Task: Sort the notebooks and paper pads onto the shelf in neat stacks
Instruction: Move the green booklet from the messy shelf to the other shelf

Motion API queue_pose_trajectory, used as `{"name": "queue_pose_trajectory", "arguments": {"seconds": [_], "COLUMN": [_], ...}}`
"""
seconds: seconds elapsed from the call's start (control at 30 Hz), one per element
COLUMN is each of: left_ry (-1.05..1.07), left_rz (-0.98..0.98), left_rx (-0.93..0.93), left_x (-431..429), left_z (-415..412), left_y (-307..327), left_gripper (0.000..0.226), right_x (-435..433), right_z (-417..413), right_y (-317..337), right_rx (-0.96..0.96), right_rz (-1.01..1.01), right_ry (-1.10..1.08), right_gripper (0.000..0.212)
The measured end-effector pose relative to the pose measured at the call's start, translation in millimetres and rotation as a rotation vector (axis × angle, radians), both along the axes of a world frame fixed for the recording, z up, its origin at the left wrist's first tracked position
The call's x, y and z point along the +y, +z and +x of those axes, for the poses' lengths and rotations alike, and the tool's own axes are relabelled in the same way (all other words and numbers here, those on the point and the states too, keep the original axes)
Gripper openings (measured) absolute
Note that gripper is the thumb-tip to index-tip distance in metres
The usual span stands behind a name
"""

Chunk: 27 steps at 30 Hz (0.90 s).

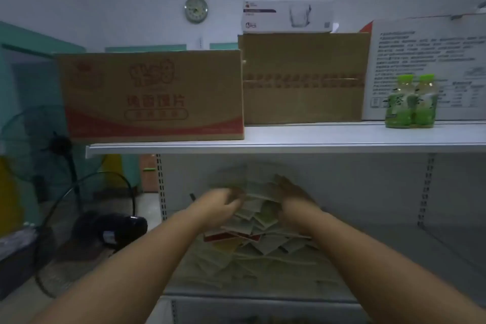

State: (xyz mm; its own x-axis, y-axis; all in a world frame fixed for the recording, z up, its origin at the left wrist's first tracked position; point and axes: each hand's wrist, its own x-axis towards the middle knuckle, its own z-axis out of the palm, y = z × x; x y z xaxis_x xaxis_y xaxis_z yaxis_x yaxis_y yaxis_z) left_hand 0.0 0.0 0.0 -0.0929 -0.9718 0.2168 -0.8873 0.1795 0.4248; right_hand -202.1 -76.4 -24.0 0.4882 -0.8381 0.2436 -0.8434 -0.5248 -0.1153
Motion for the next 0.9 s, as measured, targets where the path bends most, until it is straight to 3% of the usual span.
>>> {"name": "queue_pose_trajectory", "arguments": {"seconds": [0.13,0.2,0.27,0.3,0.37,0.43,0.5,0.57,0.63,0.7,0.77,0.83,0.9], "left_ry": [0.012,0.021,0.040,0.051,0.022,-0.084,-0.118,-0.014,0.076,0.107,0.130,0.167,0.203], "left_rz": [-0.069,-0.128,-0.141,-0.081,0.224,0.544,0.593,0.491,0.392,0.314,0.240,0.184,0.155], "left_rx": [0.122,0.217,0.487,0.707,1.108,1.260,1.380,1.430,1.451,1.459,1.470,1.458,1.422], "left_x": [-24,-37,-47,-50,-51,-48,-45,-41,-36,-30,-20,-11,-1], "left_z": [30,39,39,37,33,32,30,28,38,61,86,102,108], "left_y": [3,7,16,21,30,32,29,27,22,15,10,7,5], "left_gripper": [0.030,0.025,0.018,0.019,0.034,0.048,0.039,0.014,0.007,0.008,0.019,0.023,0.018], "right_x": [-13,-10,-6,-3,1,3,1,0,-4,-3,-11,-16,-19], "right_z": [1,-4,-8,-9,-4,5,18,32,40,44,46,56,69], "right_y": [1,2,5,6,6,5,2,3,7,14,21,29,31], "right_rx": [-0.001,-0.015,-0.010,-0.014,-0.116,-0.190,-0.145,-0.043,-0.014,-0.176,-0.298,-0.291,-0.246], "right_rz": [0.126,0.086,0.010,-0.073,-0.439,-0.793,-0.876,-0.811,-0.609,-0.346,-0.156,0.065,0.138], "right_ry": [-0.042,-0.082,-0.152,-0.180,-0.121,0.035,0.227,0.394,0.405,0.229,-0.038,-0.193,-0.242], "right_gripper": [0.053,0.049,0.057,0.062,0.053,0.044,0.039,0.037,0.043,0.062,0.050,0.047,0.056]}}
